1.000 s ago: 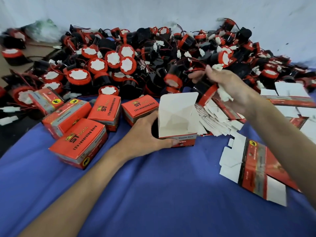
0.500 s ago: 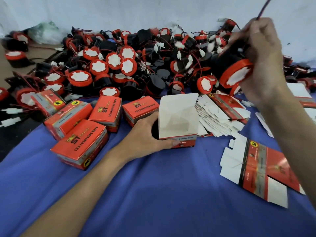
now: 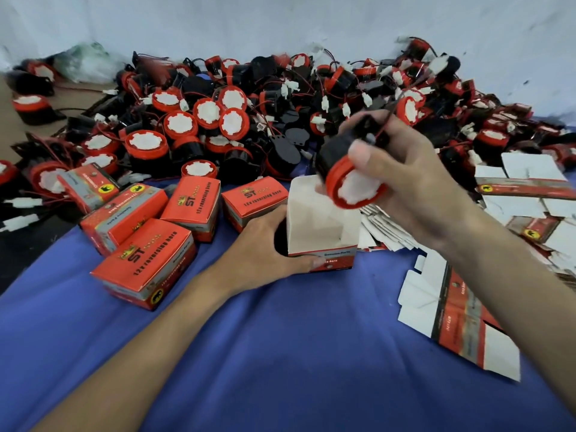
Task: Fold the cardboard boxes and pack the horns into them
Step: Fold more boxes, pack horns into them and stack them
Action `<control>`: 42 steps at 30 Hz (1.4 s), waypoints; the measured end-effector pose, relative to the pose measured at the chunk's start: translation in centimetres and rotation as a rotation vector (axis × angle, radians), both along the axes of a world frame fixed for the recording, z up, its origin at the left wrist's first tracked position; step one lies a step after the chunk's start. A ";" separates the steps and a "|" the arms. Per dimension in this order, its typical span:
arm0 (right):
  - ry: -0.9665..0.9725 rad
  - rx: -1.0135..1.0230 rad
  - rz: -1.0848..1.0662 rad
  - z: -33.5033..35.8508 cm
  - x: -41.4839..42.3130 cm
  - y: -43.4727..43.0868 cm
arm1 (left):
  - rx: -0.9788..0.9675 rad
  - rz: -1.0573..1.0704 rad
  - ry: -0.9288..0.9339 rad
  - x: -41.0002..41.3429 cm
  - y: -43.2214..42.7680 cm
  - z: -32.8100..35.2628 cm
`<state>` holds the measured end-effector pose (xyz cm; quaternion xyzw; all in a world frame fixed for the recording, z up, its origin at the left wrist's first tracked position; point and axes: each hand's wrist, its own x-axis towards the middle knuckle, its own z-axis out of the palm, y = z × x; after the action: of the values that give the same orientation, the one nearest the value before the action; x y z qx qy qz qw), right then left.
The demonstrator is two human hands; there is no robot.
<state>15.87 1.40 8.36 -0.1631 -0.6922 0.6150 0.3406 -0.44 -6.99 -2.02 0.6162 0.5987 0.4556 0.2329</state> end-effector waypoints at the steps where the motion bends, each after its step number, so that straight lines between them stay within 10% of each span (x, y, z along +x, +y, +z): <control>1: -0.078 0.164 -0.044 -0.2 -0.1 -0.2 | 0.002 -0.002 -0.004 0.0 0.0 0.0; 10: -0.592 1.160 -0.309 -5.1 -1.2 0.4 | -0.006 0.041 -0.001 -0.2 0.0 -0.1; 20: -0.342 0.914 -0.508 -3.2 -1.0 0.6 | -0.002 0.039 0.015 -0.1 0.1 0.0; 28: -0.413 1.508 -0.645 -5.1 -1.4 -0.9 | -0.002 0.024 0.032 -0.1 0.1 -0.4; 42: -0.650 1.541 -0.642 -4.1 -0.9 -1.4 | 0.035 0.037 0.060 0.3 -0.3 0.1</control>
<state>14.92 -0.03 4.30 -0.2410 -0.8965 -0.2219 0.2984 -0.11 -7.26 -1.88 0.6225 0.6086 0.4516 0.1953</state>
